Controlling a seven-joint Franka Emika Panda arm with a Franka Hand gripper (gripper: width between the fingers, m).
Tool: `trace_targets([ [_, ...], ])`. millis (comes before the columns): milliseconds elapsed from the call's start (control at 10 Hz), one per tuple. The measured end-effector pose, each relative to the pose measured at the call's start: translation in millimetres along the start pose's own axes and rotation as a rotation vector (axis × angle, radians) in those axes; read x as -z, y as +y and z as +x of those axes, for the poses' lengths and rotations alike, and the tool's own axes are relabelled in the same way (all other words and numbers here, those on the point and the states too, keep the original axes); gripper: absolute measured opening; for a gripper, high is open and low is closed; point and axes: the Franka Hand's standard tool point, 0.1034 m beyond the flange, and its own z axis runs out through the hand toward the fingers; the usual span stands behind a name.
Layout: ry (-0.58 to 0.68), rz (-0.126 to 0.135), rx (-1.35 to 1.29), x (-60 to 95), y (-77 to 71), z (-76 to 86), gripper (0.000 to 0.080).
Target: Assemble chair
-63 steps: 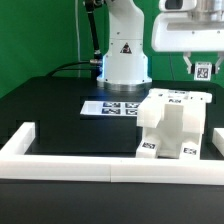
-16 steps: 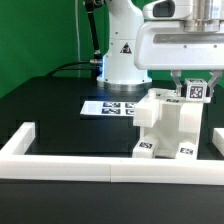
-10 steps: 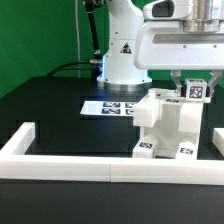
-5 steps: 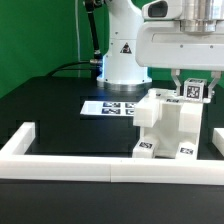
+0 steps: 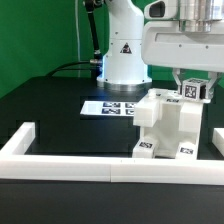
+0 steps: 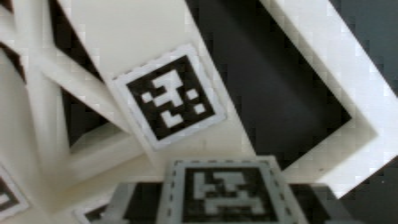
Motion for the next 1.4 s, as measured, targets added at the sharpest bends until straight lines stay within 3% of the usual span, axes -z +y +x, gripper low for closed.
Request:
trace_targets([
  [1300,-0.019,0.007,-0.696,-1.0,-5.7,-8.0,0.0274],
  [1400,-0.019,0.008,-0.665,-1.0,-5.7,-8.1,0.0362],
])
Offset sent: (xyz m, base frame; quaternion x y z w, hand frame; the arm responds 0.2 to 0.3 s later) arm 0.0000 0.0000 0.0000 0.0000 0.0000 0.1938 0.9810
